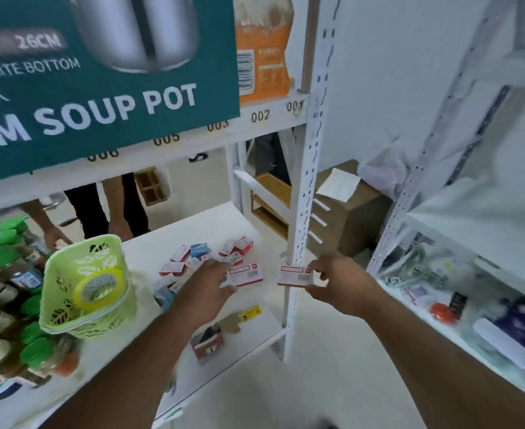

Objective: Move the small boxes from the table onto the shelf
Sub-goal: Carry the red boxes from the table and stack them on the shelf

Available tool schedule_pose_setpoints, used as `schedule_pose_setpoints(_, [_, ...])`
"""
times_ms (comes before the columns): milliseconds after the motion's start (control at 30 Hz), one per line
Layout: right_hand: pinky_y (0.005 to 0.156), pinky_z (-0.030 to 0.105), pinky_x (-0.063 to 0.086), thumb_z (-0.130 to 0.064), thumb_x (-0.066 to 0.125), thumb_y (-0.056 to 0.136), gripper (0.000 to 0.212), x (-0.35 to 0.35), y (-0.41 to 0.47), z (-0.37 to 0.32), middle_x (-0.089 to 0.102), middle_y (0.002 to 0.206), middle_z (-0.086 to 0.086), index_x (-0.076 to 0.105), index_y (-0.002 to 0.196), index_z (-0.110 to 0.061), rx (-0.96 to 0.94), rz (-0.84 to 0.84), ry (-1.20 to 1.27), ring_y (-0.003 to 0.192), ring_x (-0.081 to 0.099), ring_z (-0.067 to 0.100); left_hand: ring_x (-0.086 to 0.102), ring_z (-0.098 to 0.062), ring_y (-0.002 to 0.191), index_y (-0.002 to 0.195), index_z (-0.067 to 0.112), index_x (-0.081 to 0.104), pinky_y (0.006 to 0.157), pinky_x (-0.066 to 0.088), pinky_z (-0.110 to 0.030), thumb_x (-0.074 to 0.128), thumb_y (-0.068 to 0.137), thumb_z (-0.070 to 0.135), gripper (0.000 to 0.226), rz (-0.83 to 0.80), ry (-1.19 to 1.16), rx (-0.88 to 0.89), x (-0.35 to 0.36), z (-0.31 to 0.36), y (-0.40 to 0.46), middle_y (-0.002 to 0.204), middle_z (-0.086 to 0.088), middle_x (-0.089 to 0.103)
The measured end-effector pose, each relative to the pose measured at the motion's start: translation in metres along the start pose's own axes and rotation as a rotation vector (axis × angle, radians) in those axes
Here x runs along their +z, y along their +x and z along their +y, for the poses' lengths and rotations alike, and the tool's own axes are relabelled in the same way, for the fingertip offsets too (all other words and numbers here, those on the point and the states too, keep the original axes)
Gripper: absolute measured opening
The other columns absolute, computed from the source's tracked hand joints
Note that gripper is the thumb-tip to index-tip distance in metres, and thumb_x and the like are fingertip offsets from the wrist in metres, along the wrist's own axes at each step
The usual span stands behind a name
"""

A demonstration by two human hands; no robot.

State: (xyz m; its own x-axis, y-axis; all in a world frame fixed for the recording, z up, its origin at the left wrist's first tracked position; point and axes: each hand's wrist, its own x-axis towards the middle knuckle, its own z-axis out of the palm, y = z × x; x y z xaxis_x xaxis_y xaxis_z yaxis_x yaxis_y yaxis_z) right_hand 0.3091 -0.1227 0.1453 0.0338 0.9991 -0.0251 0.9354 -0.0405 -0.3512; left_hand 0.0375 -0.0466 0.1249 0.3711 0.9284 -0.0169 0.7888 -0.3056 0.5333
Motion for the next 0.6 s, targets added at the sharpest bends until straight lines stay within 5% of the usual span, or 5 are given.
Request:
schedule_pose_setpoints(133, [0.072, 0.027, 0.053, -0.047, 0.071, 0.084, 0.044, -0.030, -0.045, 0.029, 0.059, 0.104, -0.009, 0.068, 0.122, -0.025, 0.101, 0.081, -0.011, 0.084, 0.058, 0.009, 0.060, -0.016, 0.109, 0.137, 0.021, 0.053, 0.096, 0.050, -0.032, 0.066, 0.091, 0.024, 0.047, -0.058, -0.022, 0.143, 0.006, 0.055, 0.007, 0.125, 0.000, 0.057])
schedule_pose_setpoints(300, [0.079, 0.036, 0.054, -0.043, 0.073, 0.082, 0.034, -0.073, -0.100, 0.070, 0.060, 0.105, -0.003, 0.071, 0.111, -0.025, 0.252, 0.158, -0.016, 0.088, 0.061, 0.015, 0.061, -0.014, 0.112, 0.132, 0.024, 0.056, 0.094, 0.051, -0.030, 0.065, 0.092, 0.021, 0.041, -0.124, -0.044, 0.313, 0.021, 0.138, 0.022, 0.121, 0.006, 0.055])
schedule_pose_setpoints(400, [0.078, 0.030, 0.053, -0.040, 0.073, 0.083, 0.034, -0.106, -0.134, 0.096, 0.061, 0.109, -0.003, 0.071, 0.114, -0.027, 0.341, 0.207, -0.006, 0.088, 0.060, 0.014, 0.061, -0.015, 0.115, 0.132, 0.029, 0.056, 0.093, 0.054, -0.034, 0.066, 0.091, 0.027, 0.043, -0.146, -0.025, 0.398, 0.033, 0.197, 0.031, 0.127, 0.008, 0.055])
schedule_pose_setpoints(600, [0.073, 0.026, 0.051, -0.042, 0.073, 0.084, 0.034, -0.180, -0.197, 0.153, 0.057, 0.100, -0.006, 0.071, 0.114, -0.025, 0.434, 0.313, -0.044, 0.084, 0.058, 0.010, 0.063, -0.007, 0.088, 0.121, 0.038, 0.060, 0.074, 0.056, -0.026, 0.068, 0.089, 0.027, 0.035, -0.200, -0.093, 0.567, 0.045, 0.321, 0.049, 0.109, 0.013, 0.060])
